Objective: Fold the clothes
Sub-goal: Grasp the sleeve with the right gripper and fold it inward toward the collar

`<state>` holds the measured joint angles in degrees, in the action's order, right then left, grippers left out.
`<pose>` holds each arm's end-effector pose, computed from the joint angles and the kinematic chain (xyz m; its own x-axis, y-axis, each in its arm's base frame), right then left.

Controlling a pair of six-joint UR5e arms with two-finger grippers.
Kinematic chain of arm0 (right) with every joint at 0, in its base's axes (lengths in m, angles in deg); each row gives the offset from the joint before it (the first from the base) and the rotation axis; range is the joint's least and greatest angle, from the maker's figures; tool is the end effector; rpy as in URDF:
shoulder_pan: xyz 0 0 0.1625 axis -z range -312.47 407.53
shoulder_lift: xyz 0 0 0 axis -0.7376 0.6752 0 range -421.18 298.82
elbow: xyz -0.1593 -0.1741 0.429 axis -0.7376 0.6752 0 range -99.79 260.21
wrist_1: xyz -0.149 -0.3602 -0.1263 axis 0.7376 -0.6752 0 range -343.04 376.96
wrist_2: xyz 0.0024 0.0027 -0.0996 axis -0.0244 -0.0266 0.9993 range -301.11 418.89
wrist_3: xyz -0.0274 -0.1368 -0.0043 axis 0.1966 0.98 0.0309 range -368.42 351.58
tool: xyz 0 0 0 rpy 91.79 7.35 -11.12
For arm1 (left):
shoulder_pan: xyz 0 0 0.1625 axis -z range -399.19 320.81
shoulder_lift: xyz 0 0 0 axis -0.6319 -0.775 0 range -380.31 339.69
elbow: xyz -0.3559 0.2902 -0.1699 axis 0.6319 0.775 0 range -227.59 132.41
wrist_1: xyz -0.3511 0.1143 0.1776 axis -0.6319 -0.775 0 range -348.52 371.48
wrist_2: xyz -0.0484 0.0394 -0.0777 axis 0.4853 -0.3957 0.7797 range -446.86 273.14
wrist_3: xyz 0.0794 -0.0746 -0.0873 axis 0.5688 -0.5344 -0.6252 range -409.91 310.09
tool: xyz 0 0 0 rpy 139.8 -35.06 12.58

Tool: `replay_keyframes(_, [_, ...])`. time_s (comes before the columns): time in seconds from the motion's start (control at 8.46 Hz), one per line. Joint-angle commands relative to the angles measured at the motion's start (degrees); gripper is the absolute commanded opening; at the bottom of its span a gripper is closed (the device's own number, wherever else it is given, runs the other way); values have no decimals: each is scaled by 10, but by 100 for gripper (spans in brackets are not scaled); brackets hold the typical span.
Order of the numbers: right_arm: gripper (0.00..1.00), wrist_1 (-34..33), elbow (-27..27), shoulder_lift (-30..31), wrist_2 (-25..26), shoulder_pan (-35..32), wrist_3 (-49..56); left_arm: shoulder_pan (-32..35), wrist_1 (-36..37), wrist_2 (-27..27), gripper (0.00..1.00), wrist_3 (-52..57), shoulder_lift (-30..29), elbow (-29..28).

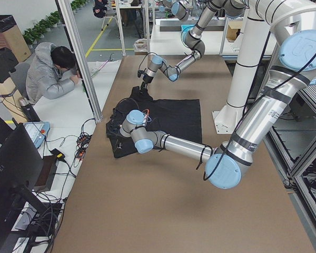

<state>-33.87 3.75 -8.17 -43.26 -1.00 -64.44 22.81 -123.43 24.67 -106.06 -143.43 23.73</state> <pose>-0.4632 -0.6810 0.3737 0.5927 -0.1544 0.7905 -0.3346 0.8455 0.4161 0.3056 -0.7496 0.4563 0.5737 0.0248 -0.8187 0.4257 0.8449 0.3239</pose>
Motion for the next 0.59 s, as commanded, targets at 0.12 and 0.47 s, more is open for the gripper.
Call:
replay_keyframes(0.12, [0, -21, 62, -68, 56, 32, -1, -1, -2, -12, 100, 0, 11, -1])
replay_keyframes(0.47, [95, -21, 63, -64, 80, 43, -1, -6, -4, -18, 100, -8, 16, -1])
